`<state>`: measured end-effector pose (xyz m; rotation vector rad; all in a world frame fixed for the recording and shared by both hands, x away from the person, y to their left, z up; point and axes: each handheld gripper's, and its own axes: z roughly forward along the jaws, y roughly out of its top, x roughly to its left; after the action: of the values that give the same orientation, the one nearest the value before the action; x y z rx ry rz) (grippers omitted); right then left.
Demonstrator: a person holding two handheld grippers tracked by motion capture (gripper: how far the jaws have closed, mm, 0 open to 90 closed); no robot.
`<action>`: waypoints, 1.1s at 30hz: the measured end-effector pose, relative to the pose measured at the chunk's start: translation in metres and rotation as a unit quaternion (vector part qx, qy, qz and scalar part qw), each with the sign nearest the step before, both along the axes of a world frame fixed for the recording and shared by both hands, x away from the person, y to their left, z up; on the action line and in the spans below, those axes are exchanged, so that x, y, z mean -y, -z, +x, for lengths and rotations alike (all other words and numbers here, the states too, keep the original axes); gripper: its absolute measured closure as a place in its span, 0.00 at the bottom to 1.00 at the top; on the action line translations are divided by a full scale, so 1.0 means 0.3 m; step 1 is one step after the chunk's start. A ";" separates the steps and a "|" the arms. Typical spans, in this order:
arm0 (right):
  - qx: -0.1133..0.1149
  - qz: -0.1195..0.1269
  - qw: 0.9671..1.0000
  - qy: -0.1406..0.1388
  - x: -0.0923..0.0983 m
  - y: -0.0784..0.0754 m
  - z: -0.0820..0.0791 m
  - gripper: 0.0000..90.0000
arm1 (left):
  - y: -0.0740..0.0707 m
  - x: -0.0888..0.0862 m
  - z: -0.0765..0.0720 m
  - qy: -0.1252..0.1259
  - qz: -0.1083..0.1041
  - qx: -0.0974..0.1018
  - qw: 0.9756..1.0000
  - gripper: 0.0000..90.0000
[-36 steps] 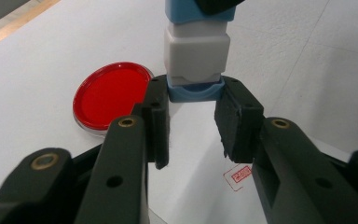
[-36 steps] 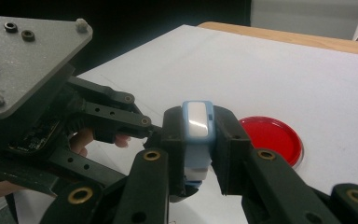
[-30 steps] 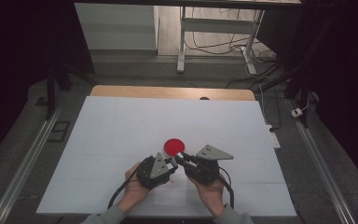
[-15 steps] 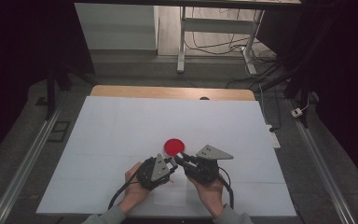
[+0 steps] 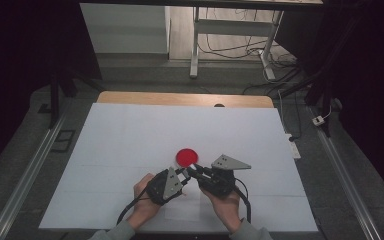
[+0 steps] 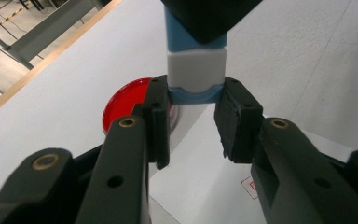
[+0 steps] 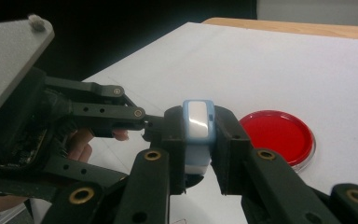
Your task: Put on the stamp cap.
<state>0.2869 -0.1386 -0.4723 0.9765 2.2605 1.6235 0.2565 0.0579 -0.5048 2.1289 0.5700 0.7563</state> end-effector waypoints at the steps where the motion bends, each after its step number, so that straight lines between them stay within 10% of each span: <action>1: -0.001 0.002 1.000 0.000 0.001 0.002 0.001 0.85 | -0.001 0.000 0.000 0.000 0.001 -0.001 1.000 0.73; 20: 0.000 -0.001 1.000 -0.006 0.008 0.000 0.007 0.84 | 0.012 -0.013 0.020 0.015 -0.014 -0.033 0.999 0.71; 33: 0.009 0.008 1.000 -0.004 0.037 -0.013 0.019 0.84 | 0.000 -0.044 0.027 0.017 -0.043 -0.074 0.996 0.47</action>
<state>0.2927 -0.1495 -0.4685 0.9546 2.2468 1.6489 0.2647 0.0712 -0.5050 2.1215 0.6321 0.5486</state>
